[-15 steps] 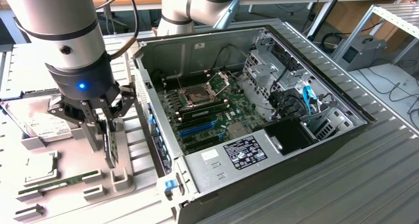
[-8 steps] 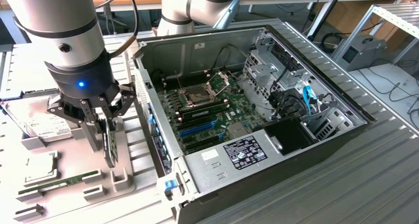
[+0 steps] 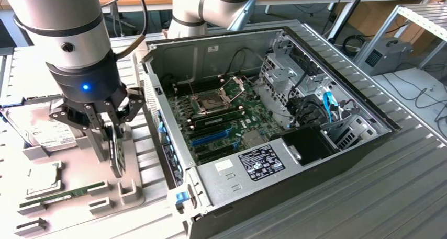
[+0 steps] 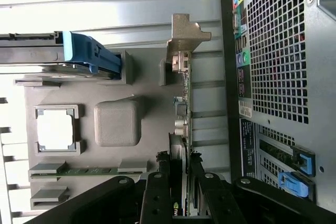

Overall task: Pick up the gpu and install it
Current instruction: 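Pick up the gpu and move the gpu toward the slot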

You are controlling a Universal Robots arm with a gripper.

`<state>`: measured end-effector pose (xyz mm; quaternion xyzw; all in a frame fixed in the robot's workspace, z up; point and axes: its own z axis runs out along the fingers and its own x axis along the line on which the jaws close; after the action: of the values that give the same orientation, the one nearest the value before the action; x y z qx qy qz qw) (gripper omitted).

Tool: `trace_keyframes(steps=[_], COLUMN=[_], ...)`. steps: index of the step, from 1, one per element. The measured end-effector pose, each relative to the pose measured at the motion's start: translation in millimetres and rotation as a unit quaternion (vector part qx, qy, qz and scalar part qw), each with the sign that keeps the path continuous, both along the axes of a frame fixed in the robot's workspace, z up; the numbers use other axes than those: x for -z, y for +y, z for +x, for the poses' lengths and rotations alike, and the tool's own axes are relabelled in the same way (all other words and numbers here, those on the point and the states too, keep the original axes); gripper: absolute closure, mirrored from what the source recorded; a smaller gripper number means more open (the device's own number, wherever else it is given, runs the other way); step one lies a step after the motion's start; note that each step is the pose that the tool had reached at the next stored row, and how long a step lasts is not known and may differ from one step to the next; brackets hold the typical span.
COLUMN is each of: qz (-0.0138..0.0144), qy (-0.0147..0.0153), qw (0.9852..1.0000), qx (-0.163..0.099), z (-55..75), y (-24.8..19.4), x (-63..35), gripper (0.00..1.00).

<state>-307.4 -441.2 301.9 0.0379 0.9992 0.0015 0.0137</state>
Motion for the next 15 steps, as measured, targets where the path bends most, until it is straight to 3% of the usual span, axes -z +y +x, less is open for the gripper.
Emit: trace_keyframes(steps=[11, 15], qz=[-0.0014, -0.0031], qy=[0.0, 0.0], qw=[1.0, 1.0], qx=[0.0, 0.0], z=[0.0, 0.0], y=[1.0, 1.8], x=[-6.6, -12.3], gripper=[0.74, 0.74])
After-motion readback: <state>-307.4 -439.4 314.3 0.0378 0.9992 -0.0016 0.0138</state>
